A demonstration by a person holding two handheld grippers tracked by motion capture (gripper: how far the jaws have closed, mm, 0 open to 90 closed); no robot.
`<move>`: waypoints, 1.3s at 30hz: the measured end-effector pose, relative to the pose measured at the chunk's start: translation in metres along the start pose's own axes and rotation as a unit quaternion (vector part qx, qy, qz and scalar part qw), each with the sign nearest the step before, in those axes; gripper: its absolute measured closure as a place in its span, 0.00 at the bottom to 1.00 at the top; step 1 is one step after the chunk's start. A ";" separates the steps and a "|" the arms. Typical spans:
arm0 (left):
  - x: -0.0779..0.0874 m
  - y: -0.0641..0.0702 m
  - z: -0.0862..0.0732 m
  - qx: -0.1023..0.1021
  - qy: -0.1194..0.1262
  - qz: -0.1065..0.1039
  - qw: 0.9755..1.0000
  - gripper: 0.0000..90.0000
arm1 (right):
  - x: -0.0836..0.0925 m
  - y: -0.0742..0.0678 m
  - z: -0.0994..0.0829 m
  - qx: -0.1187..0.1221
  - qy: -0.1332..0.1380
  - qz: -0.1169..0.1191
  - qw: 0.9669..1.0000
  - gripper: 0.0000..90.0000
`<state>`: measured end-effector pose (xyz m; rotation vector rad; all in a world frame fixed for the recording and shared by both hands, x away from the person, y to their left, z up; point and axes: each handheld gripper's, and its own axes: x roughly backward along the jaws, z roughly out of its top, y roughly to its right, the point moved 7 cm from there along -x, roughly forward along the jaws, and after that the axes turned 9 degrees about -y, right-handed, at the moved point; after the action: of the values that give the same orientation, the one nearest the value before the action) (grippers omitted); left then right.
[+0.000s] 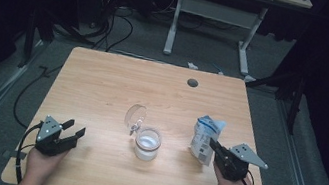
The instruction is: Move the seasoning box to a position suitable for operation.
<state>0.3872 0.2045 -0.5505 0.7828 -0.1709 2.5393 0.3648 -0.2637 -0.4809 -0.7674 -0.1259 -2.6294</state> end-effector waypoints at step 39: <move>0.026 -0.008 -0.013 0.023 0.015 0.006 1.000 0.49 | -0.010 0.029 -0.012 -0.002 0.042 -0.044 0.998 1.00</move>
<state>0.3655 0.2251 -0.5473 0.7620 -0.1084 2.5721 0.3783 -0.2895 -0.4973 -0.6646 -0.1342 -2.7422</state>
